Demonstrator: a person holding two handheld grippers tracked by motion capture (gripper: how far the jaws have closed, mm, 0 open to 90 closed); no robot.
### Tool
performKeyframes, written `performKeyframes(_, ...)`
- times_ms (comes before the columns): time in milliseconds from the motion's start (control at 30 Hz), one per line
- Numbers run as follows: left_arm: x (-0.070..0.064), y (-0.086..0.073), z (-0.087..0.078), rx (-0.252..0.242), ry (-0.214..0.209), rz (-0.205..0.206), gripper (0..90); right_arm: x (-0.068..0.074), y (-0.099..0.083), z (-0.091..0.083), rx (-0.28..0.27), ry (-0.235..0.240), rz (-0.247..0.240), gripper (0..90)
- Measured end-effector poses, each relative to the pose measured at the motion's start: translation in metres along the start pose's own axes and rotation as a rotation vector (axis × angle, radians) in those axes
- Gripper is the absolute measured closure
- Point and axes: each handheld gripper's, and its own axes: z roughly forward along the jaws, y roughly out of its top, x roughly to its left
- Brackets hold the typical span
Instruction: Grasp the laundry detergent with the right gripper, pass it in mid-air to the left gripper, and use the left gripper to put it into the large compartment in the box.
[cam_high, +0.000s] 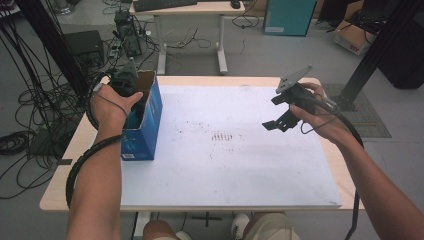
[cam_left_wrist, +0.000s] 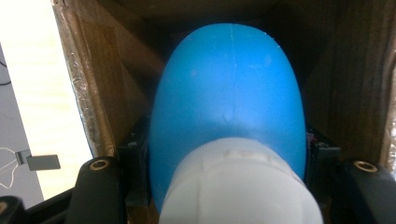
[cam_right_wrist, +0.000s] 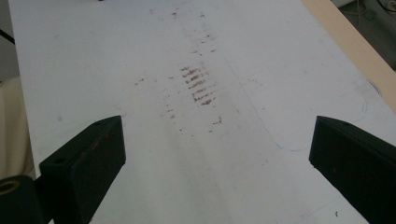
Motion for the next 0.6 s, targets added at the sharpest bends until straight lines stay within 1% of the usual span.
performKeyframes(200,0.0005,0.0,-0.0002,0.004,0.0,0.005,36.8,0.0002,0.0,0.0007,-0.003,0.001,0.0,3.8)
performKeyframes(333,0.0002,0.0001,0.0,0.002,0.0,0.0,36.8,-0.0002,-0.0001,-0.0005,-0.004,-0.001,-0.002,3.8)
performKeyframes(400,0.0,0.0003,-0.0001,0.002,0.002,0.0,36.8,0.0002,0.0001,-0.0008,-0.001,-0.003,0.007,3.7)
performKeyframes(500,0.0004,0.0004,-0.0003,0.006,0.004,0.006,36.8,0.0003,0.0,-0.0011,0.001,-0.003,0.006,3.8)
performKeyframes(533,0.0005,0.0004,-0.0003,0.006,0.004,0.006,36.8,-0.0005,-0.0001,-0.0009,0.001,-0.001,-0.005,3.8)
performKeyframes(600,0.0004,0.0001,0.0001,0.002,0.0,0.0,36.8,-0.0002,0.0,-0.001,0.001,-0.002,-0.003,3.8)
